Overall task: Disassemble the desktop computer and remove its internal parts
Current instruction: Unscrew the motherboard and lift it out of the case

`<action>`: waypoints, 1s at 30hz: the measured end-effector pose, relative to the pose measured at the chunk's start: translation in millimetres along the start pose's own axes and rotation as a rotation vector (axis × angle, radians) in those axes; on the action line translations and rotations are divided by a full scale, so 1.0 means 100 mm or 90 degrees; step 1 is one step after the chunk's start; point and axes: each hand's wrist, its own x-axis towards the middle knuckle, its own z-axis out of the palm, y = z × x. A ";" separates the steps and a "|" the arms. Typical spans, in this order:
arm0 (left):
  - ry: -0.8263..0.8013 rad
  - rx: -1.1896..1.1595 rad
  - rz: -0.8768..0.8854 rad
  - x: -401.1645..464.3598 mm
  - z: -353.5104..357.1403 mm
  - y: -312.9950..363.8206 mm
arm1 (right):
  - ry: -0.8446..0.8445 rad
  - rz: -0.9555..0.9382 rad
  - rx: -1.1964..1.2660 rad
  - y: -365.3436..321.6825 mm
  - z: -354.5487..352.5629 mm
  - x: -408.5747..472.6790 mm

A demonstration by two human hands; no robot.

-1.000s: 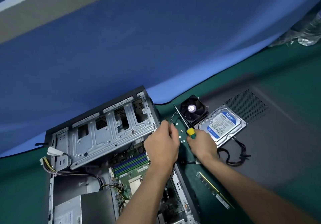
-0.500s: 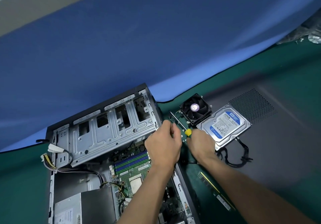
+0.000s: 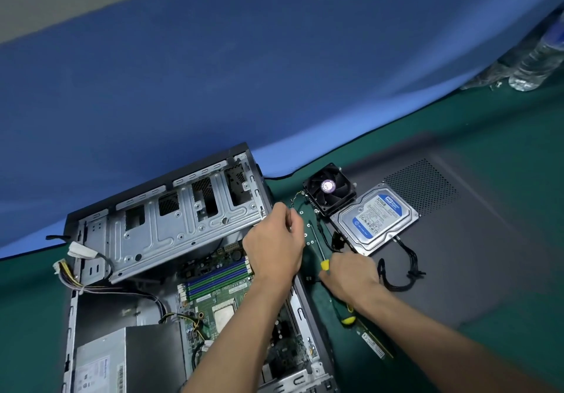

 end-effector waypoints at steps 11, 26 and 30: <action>0.017 -0.006 0.038 0.01 0.01 -0.04 | -0.022 0.033 -0.072 -0.04 0.06 -0.02; -0.177 -0.245 -0.060 -0.29 -0.48 -0.83 | 0.208 -0.232 0.417 -0.65 -0.84 -0.61; -0.280 -0.052 -0.164 -0.39 -0.55 -1.28 | 0.134 -0.315 0.282 -1.04 -0.72 -0.64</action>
